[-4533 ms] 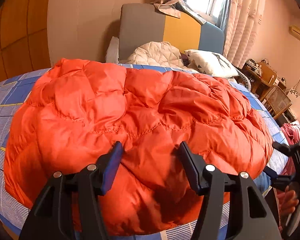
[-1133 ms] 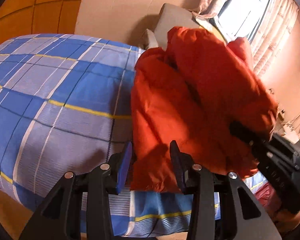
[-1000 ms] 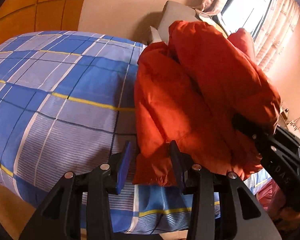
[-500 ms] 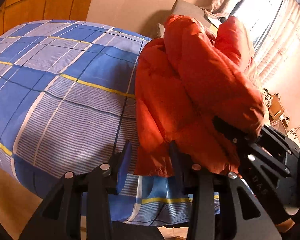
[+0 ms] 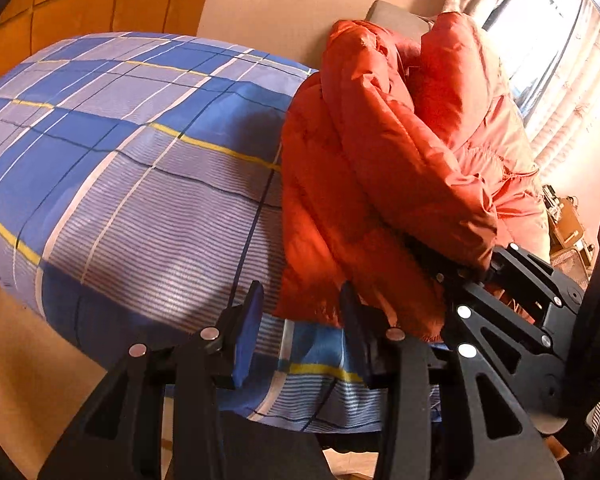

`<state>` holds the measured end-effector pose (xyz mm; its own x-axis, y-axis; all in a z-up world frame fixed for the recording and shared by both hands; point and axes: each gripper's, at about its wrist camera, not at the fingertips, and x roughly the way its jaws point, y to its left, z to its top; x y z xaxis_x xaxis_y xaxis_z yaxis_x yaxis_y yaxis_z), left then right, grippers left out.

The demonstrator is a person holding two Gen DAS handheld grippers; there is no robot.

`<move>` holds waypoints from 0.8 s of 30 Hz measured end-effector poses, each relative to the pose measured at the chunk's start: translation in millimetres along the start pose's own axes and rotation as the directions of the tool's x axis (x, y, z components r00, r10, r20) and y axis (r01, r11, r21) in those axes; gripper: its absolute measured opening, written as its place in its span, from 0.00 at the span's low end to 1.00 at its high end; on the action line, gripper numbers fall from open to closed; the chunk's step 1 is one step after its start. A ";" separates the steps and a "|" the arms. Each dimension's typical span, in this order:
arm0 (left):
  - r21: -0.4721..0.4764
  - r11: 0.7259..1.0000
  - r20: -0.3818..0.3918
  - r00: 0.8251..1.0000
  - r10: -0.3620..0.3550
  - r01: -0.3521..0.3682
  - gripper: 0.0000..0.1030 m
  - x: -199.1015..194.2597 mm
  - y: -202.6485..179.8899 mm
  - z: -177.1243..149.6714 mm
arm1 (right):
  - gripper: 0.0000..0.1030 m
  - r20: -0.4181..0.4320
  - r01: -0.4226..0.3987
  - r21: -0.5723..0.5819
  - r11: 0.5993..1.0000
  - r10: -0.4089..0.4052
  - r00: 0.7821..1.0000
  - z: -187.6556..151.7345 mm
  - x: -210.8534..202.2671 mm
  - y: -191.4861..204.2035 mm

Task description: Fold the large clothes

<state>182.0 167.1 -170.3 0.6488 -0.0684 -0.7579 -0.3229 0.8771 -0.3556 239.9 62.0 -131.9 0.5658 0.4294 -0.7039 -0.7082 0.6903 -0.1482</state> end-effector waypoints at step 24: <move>-0.082 0.980 0.093 0.980 -0.176 0.184 0.44 -30.8 0.1 21.8 | 0.13 0.038 0.000 -0.104 0.995 0.004 0.999 -11.6 0.8 6.4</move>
<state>177.0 179.6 -135.1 0.7565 -0.1773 -0.6295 -0.2535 0.8078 -0.5321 231.0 60.0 -141.5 0.5787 0.4544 -0.6772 -0.7485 0.6257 -0.2197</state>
